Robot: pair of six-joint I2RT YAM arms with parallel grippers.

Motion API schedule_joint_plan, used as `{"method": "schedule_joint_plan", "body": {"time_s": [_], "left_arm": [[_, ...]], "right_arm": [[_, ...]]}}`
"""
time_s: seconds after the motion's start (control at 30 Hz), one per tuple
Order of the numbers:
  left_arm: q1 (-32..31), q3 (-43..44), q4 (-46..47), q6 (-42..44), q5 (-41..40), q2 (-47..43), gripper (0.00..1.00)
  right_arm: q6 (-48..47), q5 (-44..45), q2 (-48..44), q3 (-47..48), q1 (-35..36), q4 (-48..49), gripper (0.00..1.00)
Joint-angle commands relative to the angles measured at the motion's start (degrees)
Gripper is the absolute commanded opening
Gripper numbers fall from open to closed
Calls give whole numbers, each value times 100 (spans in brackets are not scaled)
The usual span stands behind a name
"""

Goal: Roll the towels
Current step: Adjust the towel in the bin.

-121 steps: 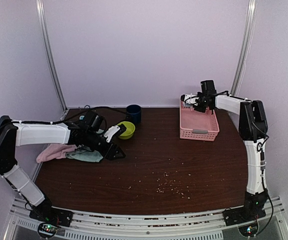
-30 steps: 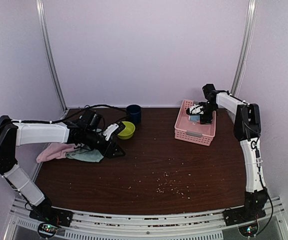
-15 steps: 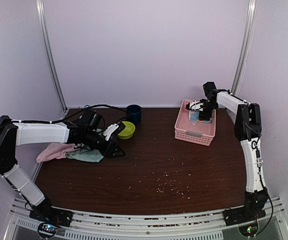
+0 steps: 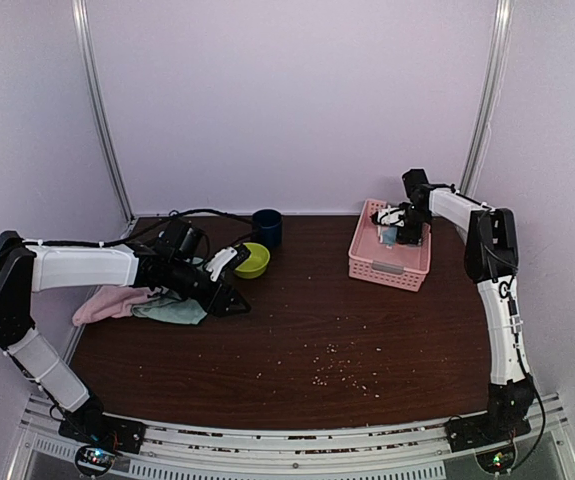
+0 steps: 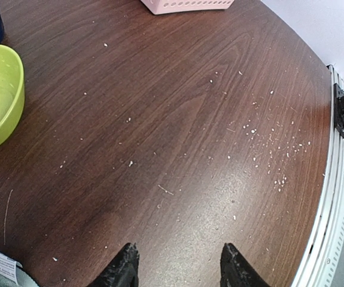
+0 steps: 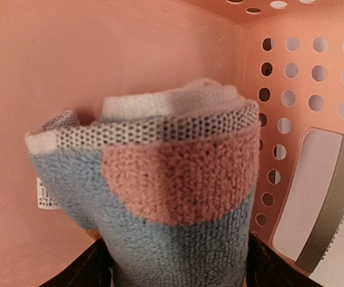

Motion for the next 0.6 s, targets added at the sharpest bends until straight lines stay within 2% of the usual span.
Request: {"method": "schedule_joint_plan", "body": {"time_s": [0.0,0.13,0.37,0.47,0.57], "left_arm": [[48,10,194,56,130,-31,48],[49,4,199,51,107,-34,48],[49,-2,197,55,124,19,48],[52,-4,195,54,131,22,48],[53,-23,189,48,135,19,48]], "right_arm": [[135,284,37,-6,9,14,74],[542,689,276,-78,18,907,67],[952,1236,607,-153,62,2254,67],[964,1143,489,-277,62,2363,68],[773,631,-113,-932,62,2373,71]]}}
